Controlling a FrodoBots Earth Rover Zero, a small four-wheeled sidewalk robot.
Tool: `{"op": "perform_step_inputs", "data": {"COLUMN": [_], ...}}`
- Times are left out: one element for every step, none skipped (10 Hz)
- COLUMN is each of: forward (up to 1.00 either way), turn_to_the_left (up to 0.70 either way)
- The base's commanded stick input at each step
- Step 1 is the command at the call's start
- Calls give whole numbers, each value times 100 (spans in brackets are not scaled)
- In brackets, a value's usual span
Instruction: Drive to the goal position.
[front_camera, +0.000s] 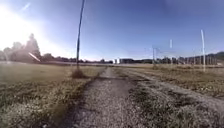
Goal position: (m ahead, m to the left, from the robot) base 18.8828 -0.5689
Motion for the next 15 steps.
{"op": "perform_step_inputs", "data": {"forward": [50,50,50,50,50,50,50,50,50,50,50,50,50,50,50], "turn_to_the_left": [0,0,0,0,0,0,0,0,0,0,0,0,0,0,0]}}
